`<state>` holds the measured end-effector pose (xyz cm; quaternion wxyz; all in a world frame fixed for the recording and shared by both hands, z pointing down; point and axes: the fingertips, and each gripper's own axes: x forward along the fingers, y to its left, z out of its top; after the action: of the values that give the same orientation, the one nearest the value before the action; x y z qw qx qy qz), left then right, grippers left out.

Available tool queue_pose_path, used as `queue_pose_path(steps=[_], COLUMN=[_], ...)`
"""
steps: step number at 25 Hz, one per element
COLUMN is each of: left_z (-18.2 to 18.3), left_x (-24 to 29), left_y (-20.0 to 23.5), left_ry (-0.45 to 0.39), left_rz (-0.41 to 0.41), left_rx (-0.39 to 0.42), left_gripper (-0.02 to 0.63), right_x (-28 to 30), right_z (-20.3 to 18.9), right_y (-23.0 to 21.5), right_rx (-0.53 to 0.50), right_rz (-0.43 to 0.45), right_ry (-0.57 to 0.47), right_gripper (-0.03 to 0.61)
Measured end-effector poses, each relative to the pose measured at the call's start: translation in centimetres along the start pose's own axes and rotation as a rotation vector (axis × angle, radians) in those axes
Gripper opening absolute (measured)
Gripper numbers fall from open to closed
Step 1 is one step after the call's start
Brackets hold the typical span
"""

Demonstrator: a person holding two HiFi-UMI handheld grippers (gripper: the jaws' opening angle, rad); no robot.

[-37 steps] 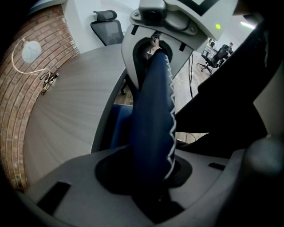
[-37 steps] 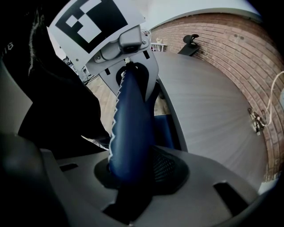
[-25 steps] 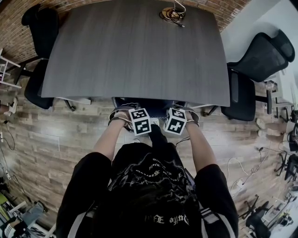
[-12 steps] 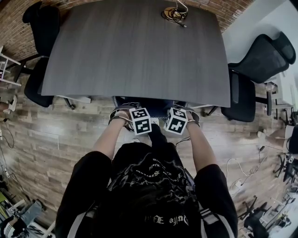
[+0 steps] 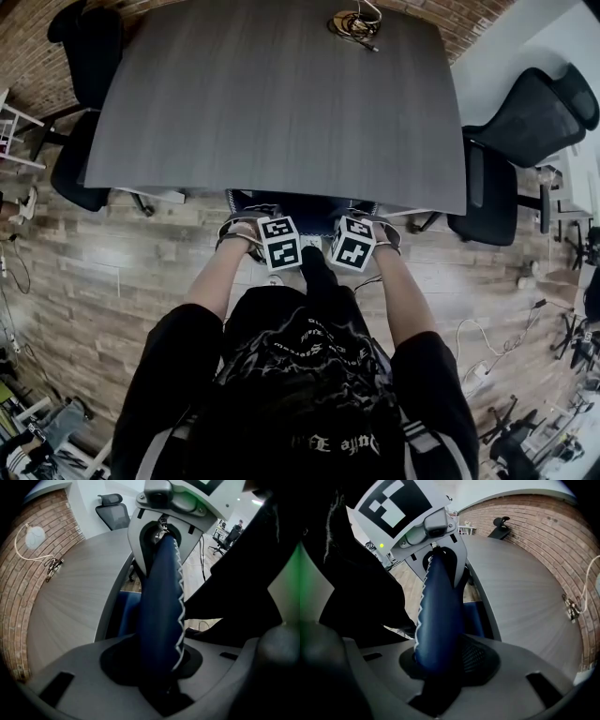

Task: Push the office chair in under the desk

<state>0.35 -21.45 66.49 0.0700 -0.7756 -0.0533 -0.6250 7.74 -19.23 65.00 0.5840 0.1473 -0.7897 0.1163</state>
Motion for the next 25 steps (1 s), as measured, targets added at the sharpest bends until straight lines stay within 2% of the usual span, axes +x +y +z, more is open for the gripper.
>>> queue_pose_path(steps=[7, 10, 15, 19, 22, 25], left_z=[0.2, 0.1, 0.3, 1.2, 1.5, 1.7], left_x=[0.0, 0.0, -0.2, -1.8, -3.9, -5.5], left_y=[0.0, 0.0, -0.1, 0.6, 0.9, 0.8], left_ry=[-0.008, -0.013, -0.037, -0.113, -0.153, -0.197], left_rz=[0.006, 0.005, -0.027, -0.019, -0.006, 0.010], left_rx=[-0.009, -0.015, -0.038, -0.063, -0.057, -0.062], left_gripper=[0.130, 0.136, 0.205, 0.218, 0.239, 0.239], right_x=[0.1, 0.1, -0.8, -2.4, -4.2, -5.9], right_z=[-0.2, -0.1, 0.6, 1.3, 2.0, 2.8], right_y=[-0.1, -0.2, -0.1, 0.0, 0.2, 0.0], right_rx=[0.001, 0.031, 0.107, 0.088, 0.055, 0.086], right_rz=[-0.006, -0.010, 0.006, 0.013, -0.014, -0.036], right_ry=[0.006, -0.003, -0.062, -0.061, -0.076, -0.120], right_gripper=[0.127, 0.142, 0.198, 0.219, 0.219, 0.218])
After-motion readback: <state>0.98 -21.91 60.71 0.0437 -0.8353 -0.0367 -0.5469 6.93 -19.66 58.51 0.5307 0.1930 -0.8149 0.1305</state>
